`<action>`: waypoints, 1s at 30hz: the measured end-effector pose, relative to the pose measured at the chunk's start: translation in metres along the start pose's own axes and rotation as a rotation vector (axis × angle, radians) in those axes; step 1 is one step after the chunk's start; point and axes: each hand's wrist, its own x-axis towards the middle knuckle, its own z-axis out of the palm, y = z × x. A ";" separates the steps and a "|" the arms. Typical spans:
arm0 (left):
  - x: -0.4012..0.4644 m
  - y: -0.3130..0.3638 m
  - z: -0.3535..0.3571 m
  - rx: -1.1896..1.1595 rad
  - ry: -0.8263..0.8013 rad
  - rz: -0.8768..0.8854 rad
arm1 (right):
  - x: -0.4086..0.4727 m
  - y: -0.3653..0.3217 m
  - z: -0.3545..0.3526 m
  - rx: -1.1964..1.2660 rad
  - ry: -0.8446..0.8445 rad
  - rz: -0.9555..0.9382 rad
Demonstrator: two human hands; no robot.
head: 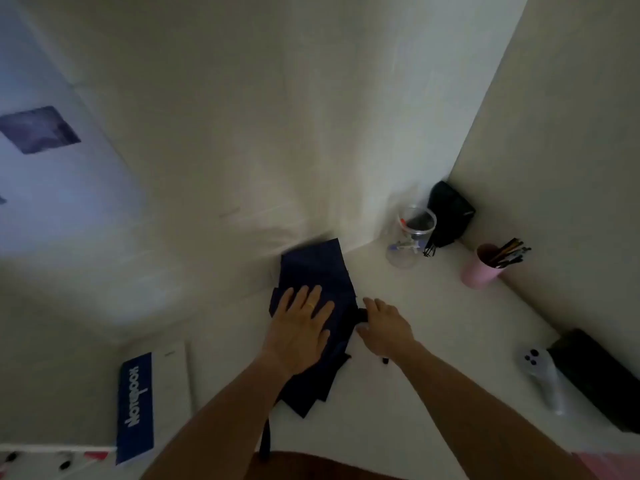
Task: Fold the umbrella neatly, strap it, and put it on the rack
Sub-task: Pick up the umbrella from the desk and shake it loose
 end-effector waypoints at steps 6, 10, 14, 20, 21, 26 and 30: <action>0.044 -0.014 0.046 -0.046 -0.033 -0.071 | 0.059 0.012 0.035 -0.020 -0.043 -0.044; 0.052 -0.023 0.088 -0.066 -0.066 -0.108 | 0.073 0.021 0.067 -0.220 0.090 -0.106; 0.049 -0.021 0.144 -0.081 0.011 -0.133 | 0.081 0.038 0.103 -0.199 0.427 -0.252; 0.053 -0.013 0.186 0.042 0.275 -0.140 | 0.089 0.058 0.133 -0.204 0.642 -0.332; 0.055 -0.012 0.191 0.055 0.316 -0.142 | 0.090 0.060 0.137 -0.220 0.669 -0.345; 0.060 -0.011 0.200 0.035 0.445 -0.145 | 0.086 0.064 0.141 -0.250 0.693 -0.364; 0.048 -0.008 0.196 0.042 0.499 -0.094 | 0.068 0.055 0.131 -0.340 0.627 -0.344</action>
